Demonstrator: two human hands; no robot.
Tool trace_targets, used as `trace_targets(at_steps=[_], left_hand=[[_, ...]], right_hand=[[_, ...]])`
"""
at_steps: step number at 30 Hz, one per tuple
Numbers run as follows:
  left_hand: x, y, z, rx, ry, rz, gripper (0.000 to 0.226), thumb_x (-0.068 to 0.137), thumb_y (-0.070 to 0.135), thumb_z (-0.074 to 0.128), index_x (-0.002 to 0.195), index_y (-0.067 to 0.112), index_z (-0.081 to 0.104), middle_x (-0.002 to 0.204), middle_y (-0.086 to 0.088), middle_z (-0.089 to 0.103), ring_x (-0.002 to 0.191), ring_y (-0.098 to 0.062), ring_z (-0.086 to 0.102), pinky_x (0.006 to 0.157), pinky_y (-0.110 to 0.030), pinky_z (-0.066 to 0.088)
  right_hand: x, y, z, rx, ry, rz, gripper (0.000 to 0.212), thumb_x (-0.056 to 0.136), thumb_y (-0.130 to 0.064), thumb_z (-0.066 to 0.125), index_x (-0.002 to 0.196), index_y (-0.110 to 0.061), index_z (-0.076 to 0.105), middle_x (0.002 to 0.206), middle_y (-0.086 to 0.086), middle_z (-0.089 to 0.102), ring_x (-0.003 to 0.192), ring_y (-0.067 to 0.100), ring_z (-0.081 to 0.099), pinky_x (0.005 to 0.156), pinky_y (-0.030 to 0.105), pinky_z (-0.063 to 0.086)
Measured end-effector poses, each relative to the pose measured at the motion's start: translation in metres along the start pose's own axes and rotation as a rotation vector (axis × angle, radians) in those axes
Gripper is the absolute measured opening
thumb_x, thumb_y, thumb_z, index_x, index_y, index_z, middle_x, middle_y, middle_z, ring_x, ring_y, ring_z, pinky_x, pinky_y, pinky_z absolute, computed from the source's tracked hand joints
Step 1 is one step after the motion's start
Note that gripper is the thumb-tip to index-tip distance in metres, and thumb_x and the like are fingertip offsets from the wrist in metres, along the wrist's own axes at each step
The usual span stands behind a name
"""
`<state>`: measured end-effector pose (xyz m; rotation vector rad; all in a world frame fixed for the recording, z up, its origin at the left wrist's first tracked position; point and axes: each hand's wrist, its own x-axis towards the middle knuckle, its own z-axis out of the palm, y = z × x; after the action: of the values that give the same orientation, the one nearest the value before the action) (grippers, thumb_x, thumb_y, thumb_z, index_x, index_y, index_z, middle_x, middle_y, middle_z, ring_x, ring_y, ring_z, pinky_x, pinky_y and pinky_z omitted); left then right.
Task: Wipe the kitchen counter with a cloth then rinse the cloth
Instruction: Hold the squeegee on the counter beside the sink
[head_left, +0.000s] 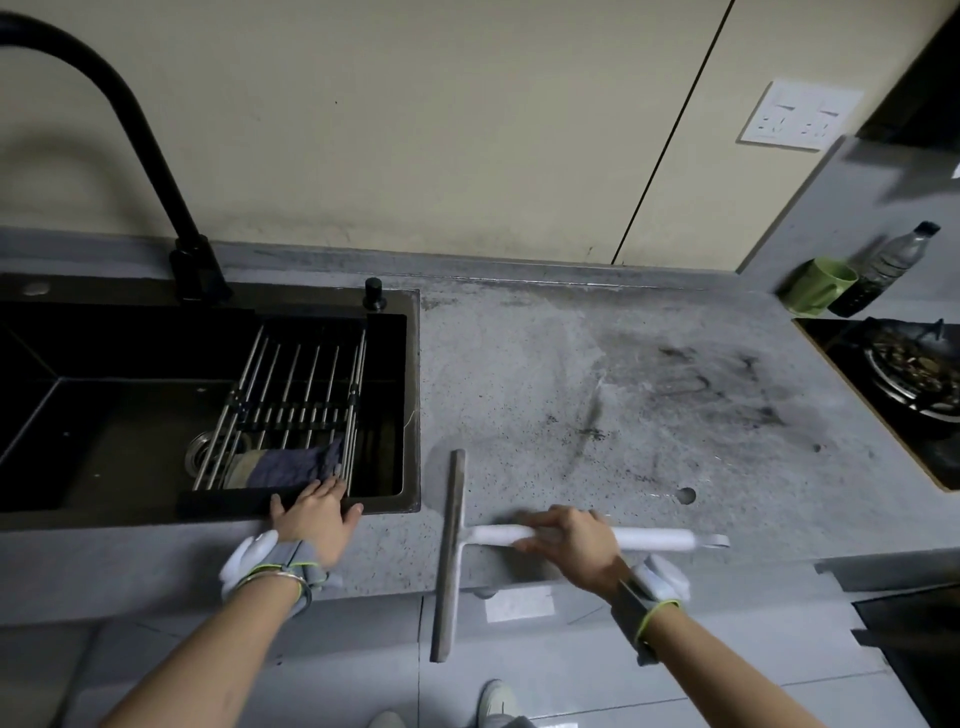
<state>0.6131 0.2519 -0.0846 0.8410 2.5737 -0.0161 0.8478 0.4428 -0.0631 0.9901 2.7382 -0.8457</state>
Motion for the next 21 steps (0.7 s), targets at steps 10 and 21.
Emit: trace_targets(at_steps=[10,21], left_hand=[[0.010,0.005,-0.006,-0.039,-0.060,-0.056,0.055,0.096,0.052,0.035,0.142,0.021,0.038,0.150,0.002,0.037,0.138,-0.020,0.033,0.115,-0.049,0.016],[0.022,0.004,-0.013,0.012,-0.164,-0.062,0.079,0.076,0.071,0.055,0.135,0.020,0.046,0.136,-0.002,0.051,0.125,-0.024,0.048,0.108,-0.040,0.035]], right_hand=[[-0.001,0.017,-0.020,0.047,0.019,-0.037,0.033,0.081,-0.053,0.063,0.112,-0.043,0.064,0.094,-0.010,0.065,0.082,0.009,0.056,0.076,0.025,0.034],[-0.060,0.119,-0.070,0.041,0.025,0.195,0.032,0.076,-0.048,0.070,0.107,-0.040,0.067,0.088,-0.013,0.065,0.087,0.010,0.061,0.074,0.024,0.043]])
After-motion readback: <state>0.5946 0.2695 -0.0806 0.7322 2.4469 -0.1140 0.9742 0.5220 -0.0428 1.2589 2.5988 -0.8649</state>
